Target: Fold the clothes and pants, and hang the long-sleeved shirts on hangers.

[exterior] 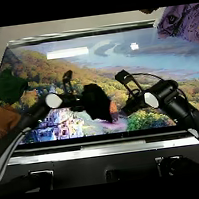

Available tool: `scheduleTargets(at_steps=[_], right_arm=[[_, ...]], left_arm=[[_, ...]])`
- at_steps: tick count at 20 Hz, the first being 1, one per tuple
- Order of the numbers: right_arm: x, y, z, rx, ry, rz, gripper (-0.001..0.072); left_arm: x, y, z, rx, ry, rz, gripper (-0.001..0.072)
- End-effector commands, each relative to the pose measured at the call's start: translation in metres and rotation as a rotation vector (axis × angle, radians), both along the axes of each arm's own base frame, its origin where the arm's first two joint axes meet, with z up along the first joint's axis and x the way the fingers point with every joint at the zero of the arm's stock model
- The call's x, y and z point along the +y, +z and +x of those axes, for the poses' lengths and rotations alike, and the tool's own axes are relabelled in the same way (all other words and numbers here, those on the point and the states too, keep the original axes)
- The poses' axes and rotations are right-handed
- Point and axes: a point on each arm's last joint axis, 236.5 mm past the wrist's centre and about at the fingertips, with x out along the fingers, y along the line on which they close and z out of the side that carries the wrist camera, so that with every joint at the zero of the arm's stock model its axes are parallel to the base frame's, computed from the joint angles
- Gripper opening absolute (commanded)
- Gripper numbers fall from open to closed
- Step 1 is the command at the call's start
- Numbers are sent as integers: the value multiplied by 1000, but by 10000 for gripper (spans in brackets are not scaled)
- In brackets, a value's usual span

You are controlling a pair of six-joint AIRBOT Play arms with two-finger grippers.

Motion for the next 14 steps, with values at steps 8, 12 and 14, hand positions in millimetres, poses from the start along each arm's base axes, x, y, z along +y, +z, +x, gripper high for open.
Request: scheduleTargets(at_steps=[8,12,14], right_arm=[[-56,-1,-8,50,-99,-167,352],[-104,5,3,64,-384,6,348],[-81,-22,-4,211,-518,330,390]], left_arm=[[-3,-10,34,68,192,-94,696],[115,40,62,-3,222,-41,695],[165,53,67,4,291,-38,695]])
